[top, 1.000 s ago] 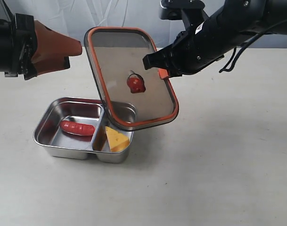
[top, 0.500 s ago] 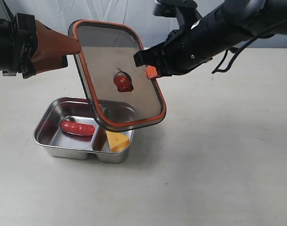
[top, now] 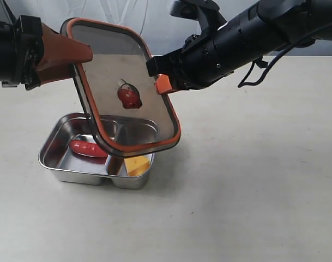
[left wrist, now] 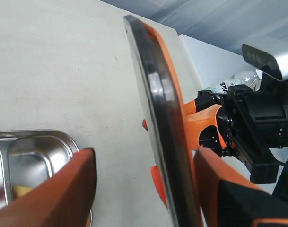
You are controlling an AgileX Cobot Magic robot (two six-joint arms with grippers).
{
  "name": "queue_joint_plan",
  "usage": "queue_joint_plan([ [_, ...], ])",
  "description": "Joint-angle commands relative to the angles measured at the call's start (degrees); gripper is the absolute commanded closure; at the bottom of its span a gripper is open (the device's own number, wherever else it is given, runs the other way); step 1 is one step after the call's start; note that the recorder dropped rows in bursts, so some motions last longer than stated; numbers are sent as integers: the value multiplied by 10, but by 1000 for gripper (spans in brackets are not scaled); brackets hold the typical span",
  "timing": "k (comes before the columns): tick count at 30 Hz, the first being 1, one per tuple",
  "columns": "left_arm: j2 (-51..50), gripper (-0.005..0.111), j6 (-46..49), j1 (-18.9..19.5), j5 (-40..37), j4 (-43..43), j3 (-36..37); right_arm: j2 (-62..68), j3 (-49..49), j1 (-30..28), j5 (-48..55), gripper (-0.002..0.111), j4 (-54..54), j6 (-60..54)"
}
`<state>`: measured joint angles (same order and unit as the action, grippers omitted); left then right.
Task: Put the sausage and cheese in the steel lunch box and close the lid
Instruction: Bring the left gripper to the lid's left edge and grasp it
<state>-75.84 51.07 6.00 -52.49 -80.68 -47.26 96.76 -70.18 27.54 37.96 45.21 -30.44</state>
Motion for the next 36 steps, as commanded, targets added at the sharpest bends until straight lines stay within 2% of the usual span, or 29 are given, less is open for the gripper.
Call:
queue_joint_plan([
  [1, -1, 49, 3, -29, 34, -2, -1, -7, 1, 1, 10, 108, 34, -27],
  [5, -1, 50, 1, -59, 66, -3, -1, -7, 1, 12, 8, 108, 32, -30],
  [8, -1, 58, -3, -67, 83, -5, -1, -7, 1, 12, 8, 108, 31, -30],
  [13, -1, 102, -15, -67, 89, -6, -1, -9, 1, 12, 8, 108, 29, -30],
  [14, -1, 107, -14, -67, 89, -6, -1, -10, 1, 12, 7, 108, 29, -30],
  [19, -1, 106, -9, -67, 89, 0, -1, -14, 1, 11, -7, 108, 27, -30],
  [21, -1, 106, -4, -67, 94, 9, -1, -16, 1, 11, -14, 105, 24, -30],
  [26, -1, 107, 7, -67, 108, 31, -2, -19, 1, 11, -27, 75, -1, -30],
  [28, -1, 107, 19, -67, 112, 31, -2, -20, 1, 11, -27, 68, -8, -30],
  [32, 1, 107, 54, -67, 115, 50, -16, -34, 1, 11, -53, 68, -25, -28],
  [36, 10, 107, 70, -68, 147, 134, -52, -61, 1, 9, -91, 68, -58, -19],
])
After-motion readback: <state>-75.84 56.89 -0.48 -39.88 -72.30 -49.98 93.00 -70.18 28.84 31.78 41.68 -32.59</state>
